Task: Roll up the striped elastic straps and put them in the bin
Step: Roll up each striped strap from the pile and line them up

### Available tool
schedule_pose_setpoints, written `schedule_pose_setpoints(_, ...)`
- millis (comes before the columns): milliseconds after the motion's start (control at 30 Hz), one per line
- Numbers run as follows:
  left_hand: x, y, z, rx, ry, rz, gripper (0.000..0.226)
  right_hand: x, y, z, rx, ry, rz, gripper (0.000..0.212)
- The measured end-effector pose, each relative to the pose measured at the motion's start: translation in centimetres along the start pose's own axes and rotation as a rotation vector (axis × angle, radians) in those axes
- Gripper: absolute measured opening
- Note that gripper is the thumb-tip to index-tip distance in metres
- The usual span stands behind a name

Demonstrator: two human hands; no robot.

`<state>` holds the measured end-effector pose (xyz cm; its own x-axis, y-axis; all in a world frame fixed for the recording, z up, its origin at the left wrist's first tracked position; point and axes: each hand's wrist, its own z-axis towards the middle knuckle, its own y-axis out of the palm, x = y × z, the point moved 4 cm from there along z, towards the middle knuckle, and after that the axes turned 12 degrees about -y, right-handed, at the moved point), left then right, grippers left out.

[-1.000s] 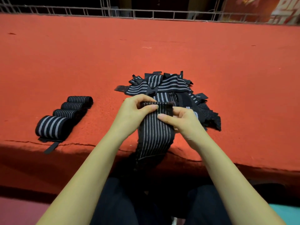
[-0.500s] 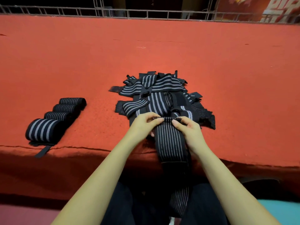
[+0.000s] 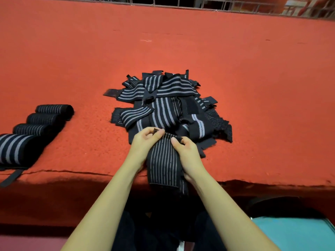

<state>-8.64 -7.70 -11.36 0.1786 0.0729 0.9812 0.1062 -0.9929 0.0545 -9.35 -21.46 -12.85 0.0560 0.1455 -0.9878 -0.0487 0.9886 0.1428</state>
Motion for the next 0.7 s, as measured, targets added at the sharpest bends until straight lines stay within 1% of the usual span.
schedule_pose_setpoints(67, -0.1, -0.7, 0.1, 0.023, -0.025, -0.021, 0.017, -0.1, 1.0, -0.5, -0.082, 0.094, 0.116, 0.010)
schedule_pose_setpoints(100, -0.2, -0.9, 0.2, 0.040, -0.020, -0.002, 0.017, -0.6, 0.8, -0.3, -0.120, 0.083, 0.097, 0.009)
schedule_pose_setpoints(200, -0.6, -0.3, 0.1, 0.011, 0.019, 0.028, 0.007, -1.3, -1.4, 1.3, -0.138, -0.069, -0.143, 0.008)
schedule_pose_setpoints(233, -0.7, 0.0, 0.0, -0.005, 0.037, 0.058, 0.007, -1.4, -2.0, 1.5, -0.135, -0.095, -0.171, 0.006)
schedule_pose_setpoints(267, -0.8, 0.1, 0.1, -0.021, 0.057, 0.076, 0.009, -1.2, -2.3, 1.6, -0.127, -0.110, -0.161, 0.004)
schedule_pose_setpoints(367, -0.5, 0.3, -0.2, -0.080, 0.086, 0.033, 0.017, -0.9, -2.3, 1.2, -0.103, -0.145, -0.099, 0.008)
schedule_pose_setpoints(433, -0.2, 0.4, -0.6, -0.117, 0.086, 0.035, 0.015, -0.8, -2.3, 1.0, -0.101, -0.155, -0.065, 0.011)
schedule_pose_setpoints(500, -0.3, 0.4, -0.7, -0.142, 0.055, -0.003, 0.013, -0.9, -2.4, 0.9, -0.111, -0.160, -0.044, 0.013)
schedule_pose_setpoints(567, -0.4, 0.3, -0.6, -0.136, 0.016, -0.063, 0.021, -0.9, -2.4, 0.8, -0.129, -0.171, -0.044, 0.014)
schedule_pose_setpoints(700, -0.5, 0.1, -0.5, -0.104, 0.067, 0.011, 0.011, -0.9, -2.4, 0.7, -0.134, -0.160, -0.046, 0.018)
